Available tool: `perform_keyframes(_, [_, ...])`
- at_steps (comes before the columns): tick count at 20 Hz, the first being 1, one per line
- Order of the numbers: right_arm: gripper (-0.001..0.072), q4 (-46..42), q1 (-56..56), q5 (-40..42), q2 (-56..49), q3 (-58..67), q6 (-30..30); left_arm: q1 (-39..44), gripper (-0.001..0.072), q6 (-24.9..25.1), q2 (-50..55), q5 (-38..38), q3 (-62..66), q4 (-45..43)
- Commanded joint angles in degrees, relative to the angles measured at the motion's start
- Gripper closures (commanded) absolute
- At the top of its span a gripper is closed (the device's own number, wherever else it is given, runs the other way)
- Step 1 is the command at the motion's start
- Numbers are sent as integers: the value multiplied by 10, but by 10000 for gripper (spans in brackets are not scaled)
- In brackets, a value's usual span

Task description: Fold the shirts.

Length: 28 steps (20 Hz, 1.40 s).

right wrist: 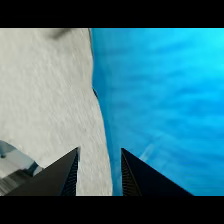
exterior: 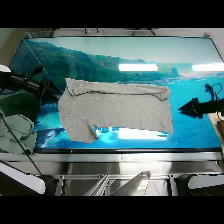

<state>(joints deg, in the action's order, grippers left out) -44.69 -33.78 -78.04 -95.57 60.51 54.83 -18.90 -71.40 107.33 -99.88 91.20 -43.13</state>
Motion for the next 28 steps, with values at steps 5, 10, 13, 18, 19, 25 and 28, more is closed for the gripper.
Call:
perform_keyframes(5, [431, 0, 84, 111, 34, -165, 11, -35, 210, 3, -214, 121, -384, -103])
perform_keyframes(10, [697, 82, 149, 123, 34, -164, -22, 4, 211, 1, -279, 217, -523, -94])
perform_keyframes(13, [697, 85, 153, 120, 34, -164, -24, 63, 210, -2, -279, 266, -551, -94])
perform_keyframes(18, [697, 85, 153, 93, 34, -164, -25, 127, 211, -12, -278, 393, -552, -93])
perform_keyframes(19, [697, 85, 153, 89, 34, -164, -25, 133, 212, -12, -278, 413, -552, -93])
perform_keyframes(25, [697, 81, 142, 46, 34, -164, -26, 126, 681, 11, -278, 374, -521, -100])
perform_keyframes(28, [697, 48, 93, 27, 43, -164, -25, 95, 681, 7, -292, 274, -499, -127])
